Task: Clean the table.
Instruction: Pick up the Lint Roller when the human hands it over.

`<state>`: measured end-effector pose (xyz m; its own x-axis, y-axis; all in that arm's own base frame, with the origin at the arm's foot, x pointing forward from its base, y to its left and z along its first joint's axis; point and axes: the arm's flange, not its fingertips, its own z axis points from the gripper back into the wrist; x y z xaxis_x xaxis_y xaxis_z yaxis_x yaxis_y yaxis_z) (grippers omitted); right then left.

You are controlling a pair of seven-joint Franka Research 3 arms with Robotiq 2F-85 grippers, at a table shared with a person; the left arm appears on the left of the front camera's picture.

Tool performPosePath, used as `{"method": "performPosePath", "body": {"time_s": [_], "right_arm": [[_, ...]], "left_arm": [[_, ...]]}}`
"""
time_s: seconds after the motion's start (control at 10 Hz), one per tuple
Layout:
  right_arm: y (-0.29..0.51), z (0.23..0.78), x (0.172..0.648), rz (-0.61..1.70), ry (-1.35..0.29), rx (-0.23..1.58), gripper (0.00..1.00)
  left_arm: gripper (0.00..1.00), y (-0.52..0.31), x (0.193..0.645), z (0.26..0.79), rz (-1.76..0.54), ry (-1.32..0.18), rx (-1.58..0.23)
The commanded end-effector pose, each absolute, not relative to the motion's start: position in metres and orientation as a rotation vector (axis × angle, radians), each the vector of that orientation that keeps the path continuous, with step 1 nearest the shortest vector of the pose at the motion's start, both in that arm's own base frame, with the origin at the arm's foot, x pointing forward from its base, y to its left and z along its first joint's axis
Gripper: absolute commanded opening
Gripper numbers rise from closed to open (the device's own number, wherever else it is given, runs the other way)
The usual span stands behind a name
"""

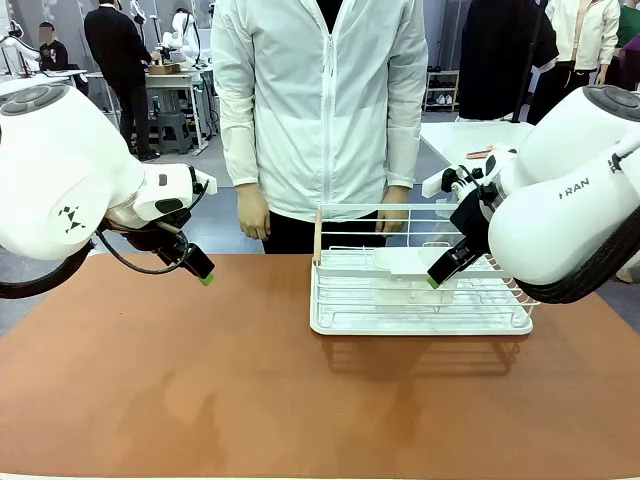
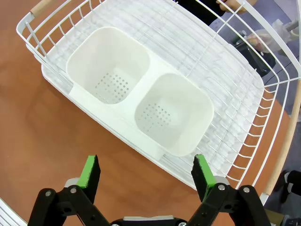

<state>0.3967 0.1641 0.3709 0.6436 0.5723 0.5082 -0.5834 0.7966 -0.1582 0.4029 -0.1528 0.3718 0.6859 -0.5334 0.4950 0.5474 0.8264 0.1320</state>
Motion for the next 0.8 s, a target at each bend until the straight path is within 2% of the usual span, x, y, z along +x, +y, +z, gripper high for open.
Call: {"method": "performPosePath", "body": {"time_s": [0.0,0.2,0.3,0.4,0.5,0.7], "right_arm": [[0.156,0.406,0.407,0.562,-0.524,0.175,1.0],[0.128,0.465,0.422,0.384,-0.339,0.574,1.0],[0.112,0.481,0.424,0.338,-0.22,0.746,1.0],[0.093,0.486,0.428,0.274,-0.115,0.952,1.0],[0.07,0.485,0.433,0.193,-0.045,1.147,1.0],[0.016,0.489,0.437,0.097,-0.022,1.295,1.0]], "left_arm": [[1.0,-0.145,0.411,0.407,-0.512,-0.52,-0.206],[1.0,-0.102,0.422,0.46,-0.417,-0.362,-0.676],[1.0,-0.072,0.421,0.471,-0.414,-0.248,-0.961],[1.0,-0.041,0.42,0.477,-0.375,-0.195,-1.211],[1.0,-0.013,0.417,0.477,-0.275,-0.189,-1.368],[1.0,0.045,0.41,0.49,-0.1,-0.192,-1.486]]}}
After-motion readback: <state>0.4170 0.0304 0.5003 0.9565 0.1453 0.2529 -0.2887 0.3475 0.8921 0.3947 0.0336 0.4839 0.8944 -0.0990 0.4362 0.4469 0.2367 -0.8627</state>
